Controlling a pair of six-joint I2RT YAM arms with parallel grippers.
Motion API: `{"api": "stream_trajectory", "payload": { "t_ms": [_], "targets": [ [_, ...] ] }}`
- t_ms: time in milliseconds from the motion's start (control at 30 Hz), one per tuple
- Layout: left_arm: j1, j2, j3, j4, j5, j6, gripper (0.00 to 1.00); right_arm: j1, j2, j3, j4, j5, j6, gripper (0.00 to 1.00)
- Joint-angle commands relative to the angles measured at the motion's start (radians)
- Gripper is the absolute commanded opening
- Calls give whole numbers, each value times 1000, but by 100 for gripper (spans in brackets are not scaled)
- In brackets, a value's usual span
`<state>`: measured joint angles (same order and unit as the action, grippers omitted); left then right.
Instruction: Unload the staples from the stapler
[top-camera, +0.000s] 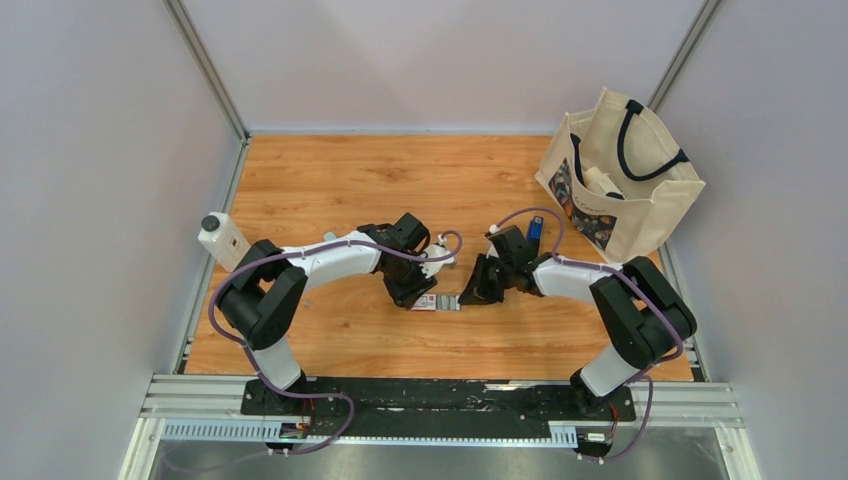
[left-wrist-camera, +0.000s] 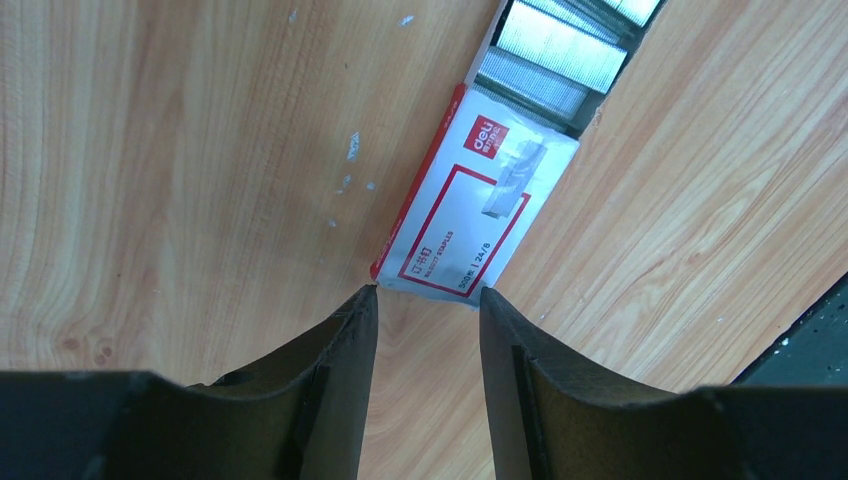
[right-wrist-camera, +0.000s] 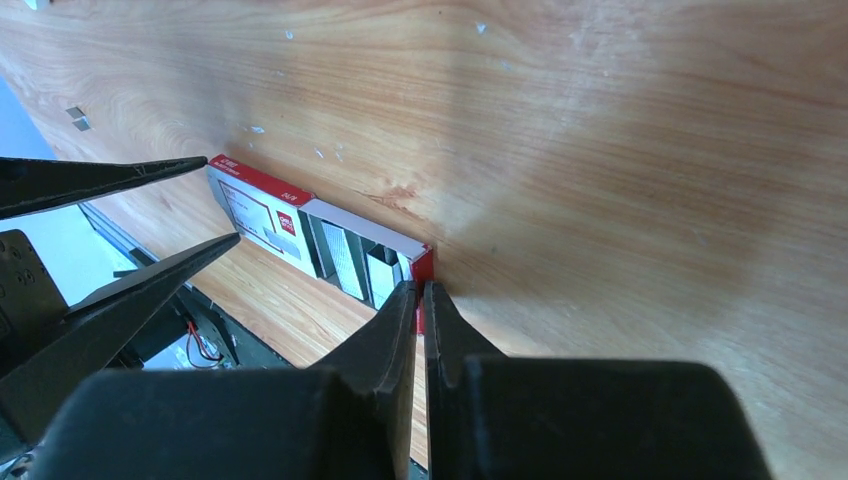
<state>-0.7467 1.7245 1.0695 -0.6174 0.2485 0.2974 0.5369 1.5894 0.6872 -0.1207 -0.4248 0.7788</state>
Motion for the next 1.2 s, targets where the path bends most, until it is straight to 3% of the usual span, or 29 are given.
{"api": "stream_trajectory", "payload": {
  "t_ms": [0,1167],
  "targets": [
    [-10,9,32,1,3,-6,50,21,21,26,36,-12,14,8],
    [-10,0,24,-1,12,3,48,120,93,100,147,-29,91,9]
  ]
}}
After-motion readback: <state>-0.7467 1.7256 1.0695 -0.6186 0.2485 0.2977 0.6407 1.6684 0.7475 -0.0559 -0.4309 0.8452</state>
